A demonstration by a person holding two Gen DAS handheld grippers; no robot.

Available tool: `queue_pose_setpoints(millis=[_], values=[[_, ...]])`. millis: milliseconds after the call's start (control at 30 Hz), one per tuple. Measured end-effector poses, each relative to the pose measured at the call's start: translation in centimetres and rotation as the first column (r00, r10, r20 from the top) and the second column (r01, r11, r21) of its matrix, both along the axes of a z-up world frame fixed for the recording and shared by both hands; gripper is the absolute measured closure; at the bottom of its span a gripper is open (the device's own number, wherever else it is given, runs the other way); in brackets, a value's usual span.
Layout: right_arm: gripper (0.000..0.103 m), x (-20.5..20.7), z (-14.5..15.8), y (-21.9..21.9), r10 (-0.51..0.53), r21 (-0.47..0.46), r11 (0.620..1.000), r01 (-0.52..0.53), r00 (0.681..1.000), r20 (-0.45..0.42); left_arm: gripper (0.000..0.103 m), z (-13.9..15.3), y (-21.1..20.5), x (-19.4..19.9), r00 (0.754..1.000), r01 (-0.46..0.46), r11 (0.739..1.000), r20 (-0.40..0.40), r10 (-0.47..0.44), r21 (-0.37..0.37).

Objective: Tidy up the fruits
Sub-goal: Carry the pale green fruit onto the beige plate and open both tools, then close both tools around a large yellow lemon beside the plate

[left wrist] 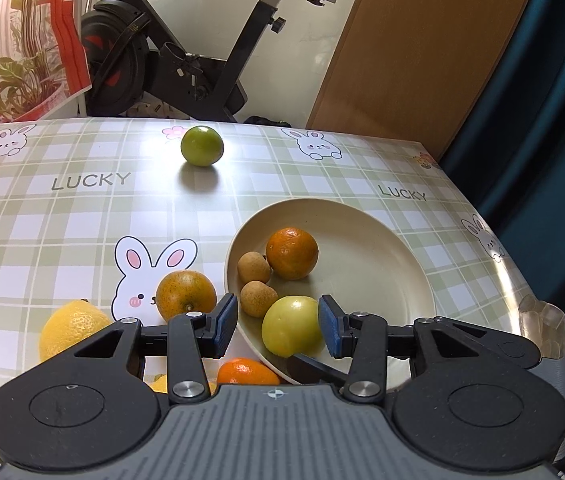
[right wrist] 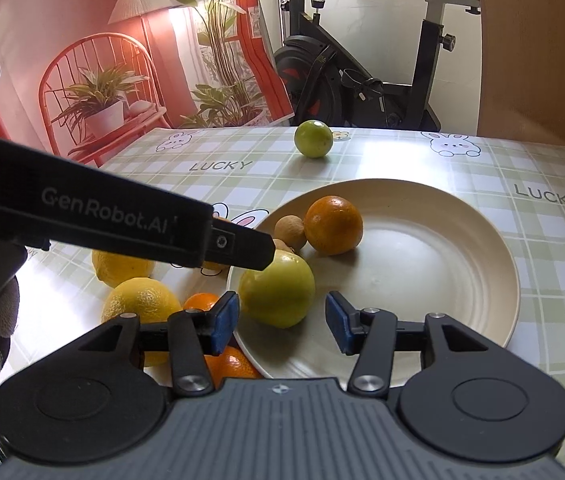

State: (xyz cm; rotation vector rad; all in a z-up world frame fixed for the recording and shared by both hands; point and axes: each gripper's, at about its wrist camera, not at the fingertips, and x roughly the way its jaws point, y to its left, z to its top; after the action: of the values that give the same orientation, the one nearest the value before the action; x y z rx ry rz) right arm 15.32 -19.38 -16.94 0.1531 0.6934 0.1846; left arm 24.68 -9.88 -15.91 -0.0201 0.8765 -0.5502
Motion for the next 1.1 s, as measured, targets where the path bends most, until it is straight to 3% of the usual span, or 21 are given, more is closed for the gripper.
queue_pose_setpoints(millis=[367,667,967,1100], values=[[0.052,-2.5,1.5,1.1,-0.014,0.004,1.000,0.014,0.998,0.067,0.056,2.4,2.0,-2.1,0.997,0.028,1.000,0.066,-0.027,-0.004],[0.069,-4.1,1.5,2.7,0.029,-0.001,1.000,-0.029,0.996,0.082,0.058,2.0,3.2,-3.2,0.997,0.039,0.999,0.066,-0.039,0.002],[0.068,-4.1,1.5,5.6,0.153,-0.022,0.988,-0.152,0.986,0.072,0.057,0.9,5.9,-2.7,0.999,0.018,1.000,0.041,-0.018,0.002],[0.057,-3.6,0.9,6.8,0.193,-0.042,0.981,-0.191,0.980,0.047,0.057,0.0,6.4,-2.4,0.999,0.026,1.000,0.022,-0.026,0.007]])
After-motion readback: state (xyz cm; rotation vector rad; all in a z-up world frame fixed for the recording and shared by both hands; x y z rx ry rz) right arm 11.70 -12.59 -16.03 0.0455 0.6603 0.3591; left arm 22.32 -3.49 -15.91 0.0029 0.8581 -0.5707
